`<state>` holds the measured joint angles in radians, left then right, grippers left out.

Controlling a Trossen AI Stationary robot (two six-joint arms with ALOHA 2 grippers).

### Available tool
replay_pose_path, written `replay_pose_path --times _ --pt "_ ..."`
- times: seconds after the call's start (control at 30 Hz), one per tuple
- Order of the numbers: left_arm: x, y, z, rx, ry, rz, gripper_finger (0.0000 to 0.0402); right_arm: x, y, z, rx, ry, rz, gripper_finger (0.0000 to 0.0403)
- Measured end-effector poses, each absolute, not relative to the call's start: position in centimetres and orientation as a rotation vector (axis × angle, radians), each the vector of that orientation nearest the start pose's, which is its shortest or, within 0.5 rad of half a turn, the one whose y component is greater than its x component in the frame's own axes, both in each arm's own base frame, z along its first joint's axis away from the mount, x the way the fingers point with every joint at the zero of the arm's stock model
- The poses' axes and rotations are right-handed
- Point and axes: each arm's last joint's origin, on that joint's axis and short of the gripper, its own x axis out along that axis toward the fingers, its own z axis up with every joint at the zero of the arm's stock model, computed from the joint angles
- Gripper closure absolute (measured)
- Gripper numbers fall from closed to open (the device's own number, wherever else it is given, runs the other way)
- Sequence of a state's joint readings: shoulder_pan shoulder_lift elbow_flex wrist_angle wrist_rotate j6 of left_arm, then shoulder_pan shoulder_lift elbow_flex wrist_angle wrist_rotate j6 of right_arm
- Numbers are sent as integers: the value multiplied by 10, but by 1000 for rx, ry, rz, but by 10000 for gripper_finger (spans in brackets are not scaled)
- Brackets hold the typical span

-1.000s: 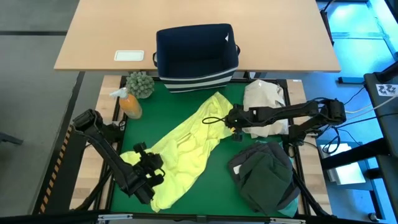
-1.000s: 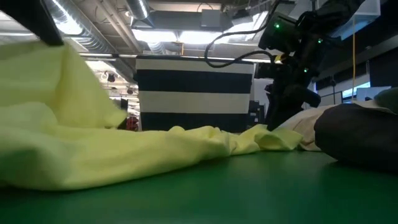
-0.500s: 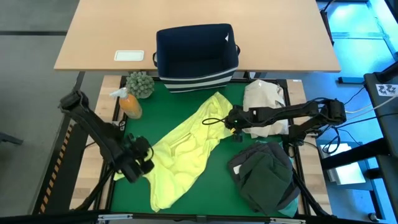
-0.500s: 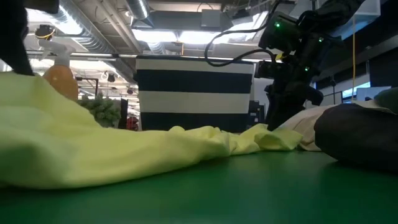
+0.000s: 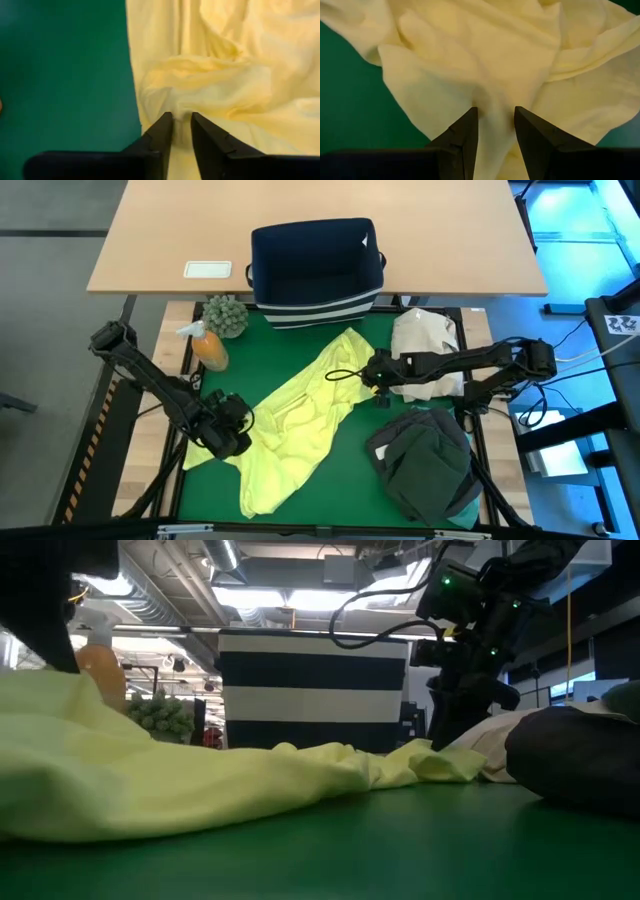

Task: Fold laundry
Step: Fold the yellow shirt on the table

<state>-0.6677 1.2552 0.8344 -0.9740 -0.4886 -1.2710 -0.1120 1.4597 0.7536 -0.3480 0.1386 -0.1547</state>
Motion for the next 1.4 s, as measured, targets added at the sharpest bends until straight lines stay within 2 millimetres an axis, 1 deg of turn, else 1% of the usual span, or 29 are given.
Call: replay_pose_path --times 0.13,0.27,0.4,0.5,0.6,0.73,0.87,1.07,1.2,1.4 --pt "174 -113 227 -328 1011 528 295 262 -33 169 -138 1071 -154 276" --pt "176 -107 237 -306 1030 560 268 262 -33 169 -137 1072 -154 276" --pt "178 -102 245 -312 1035 590 262 261 -33 168 -137 1082 -153 276" --pt "185 -103 251 -331 984 561 261 260 -33 168 -137 1084 -153 276" --pt "196 -111 255 -342 885 472 261 260 -33 168 -137 1084 -153 276" --pt "215 -128 255 -344 783 340 263 260 -33 168 -136 1086 -153 276" --pt "233 -148 242 -328 744 261 264 260 -33 168 -136 1086 -153 276" --pt "254 -176 199 -321 826 189 265 260 -33 168 -137 1095 -153 276" --pt "263 -186 172 -331 903 154 265 258 -33 167 -136 1107 -151 276" --pt "265 -193 146 -406 1072 111 265 255 -33 166 -136 1143 -148 276"
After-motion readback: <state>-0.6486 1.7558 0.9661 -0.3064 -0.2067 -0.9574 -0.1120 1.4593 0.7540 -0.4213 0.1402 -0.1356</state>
